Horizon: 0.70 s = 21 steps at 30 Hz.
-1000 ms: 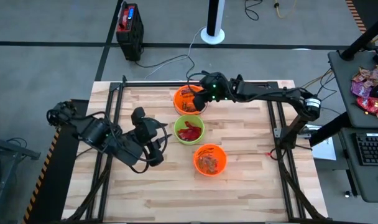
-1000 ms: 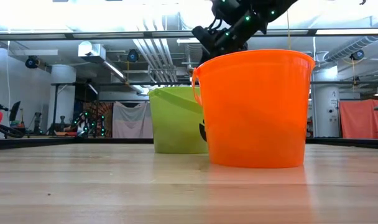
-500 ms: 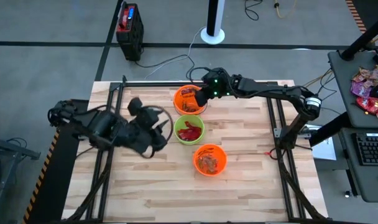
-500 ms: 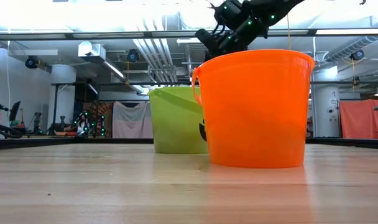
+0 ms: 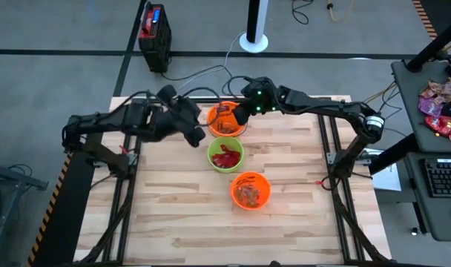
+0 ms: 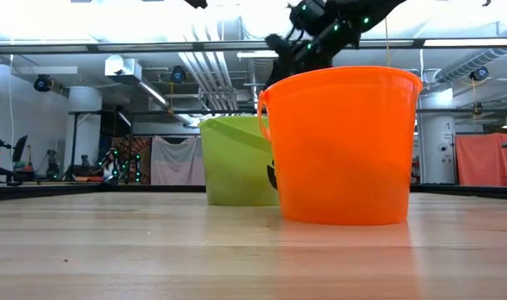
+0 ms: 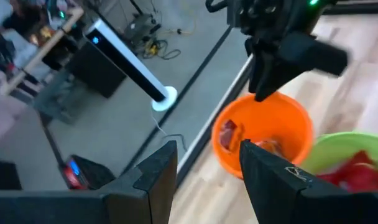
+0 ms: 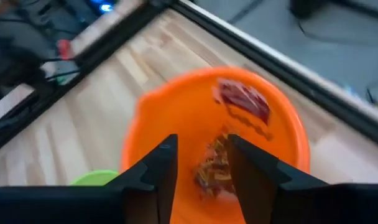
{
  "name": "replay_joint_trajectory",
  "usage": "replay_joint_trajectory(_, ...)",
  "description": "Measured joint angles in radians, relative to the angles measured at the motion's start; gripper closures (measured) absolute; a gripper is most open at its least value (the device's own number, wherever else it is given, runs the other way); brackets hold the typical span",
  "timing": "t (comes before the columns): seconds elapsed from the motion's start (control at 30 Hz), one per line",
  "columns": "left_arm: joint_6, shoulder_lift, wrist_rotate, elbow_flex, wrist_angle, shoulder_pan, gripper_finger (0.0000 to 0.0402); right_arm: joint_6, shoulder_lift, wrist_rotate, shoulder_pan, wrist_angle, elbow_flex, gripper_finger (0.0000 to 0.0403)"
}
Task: Sort candy by brand, put in halloween buckets
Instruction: Return to Home Position
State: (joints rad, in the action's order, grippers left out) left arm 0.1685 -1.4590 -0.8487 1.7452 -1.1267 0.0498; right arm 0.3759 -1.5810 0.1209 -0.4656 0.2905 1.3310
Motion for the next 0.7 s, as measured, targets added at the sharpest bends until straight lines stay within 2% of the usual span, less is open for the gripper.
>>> replay_joint_trajectory(0.13, -0.146, 0.034, 0.048, -0.050, 0.122, -0.072, 0.0243, -0.170, 0.039, 0.082, 0.000, -0.033, 0.025, 0.0263)
replay_joint_trajectory(0.23, -0.216, 0.095, 0.078, -0.146, 0.234, -0.124, 0.0243, -0.288, 0.065, 0.097, 0.005, -0.060, 0.024, 0.0262)
replay_joint_trajectory(0.33, -0.232, 0.176, 0.162, -0.262, 0.329, -0.170, 0.0243, -0.296, 0.089, 0.097, 0.015, -0.063, 0.023, 0.0266)
replay_joint_trajectory(0.4, -0.231, 0.228, 0.156, -0.323, 0.367, -0.184, 0.0243, -0.310, 0.107, 0.099, 0.021, -0.059, 0.023, 0.0270)
replay_joint_trajectory(0.53, -0.179, 0.290, 0.074, -0.407, 0.361, -0.188, 0.0243, -0.406, 0.148, 0.099, 0.025, -0.057, 0.002, 0.0278)
replay_joint_trajectory(0.63, 0.003, 0.317, 0.125, -0.443, 0.372, -0.185, 0.0243, -0.449, 0.179, 0.123, -0.002, -0.058, -0.022, 0.0284)
replay_joint_trajectory(0.7, 0.044, 0.328, 0.176, -0.461, 0.431, -0.188, 0.0243, -0.464, 0.194, 0.204, -0.041, -0.064, -0.041, 0.0289)
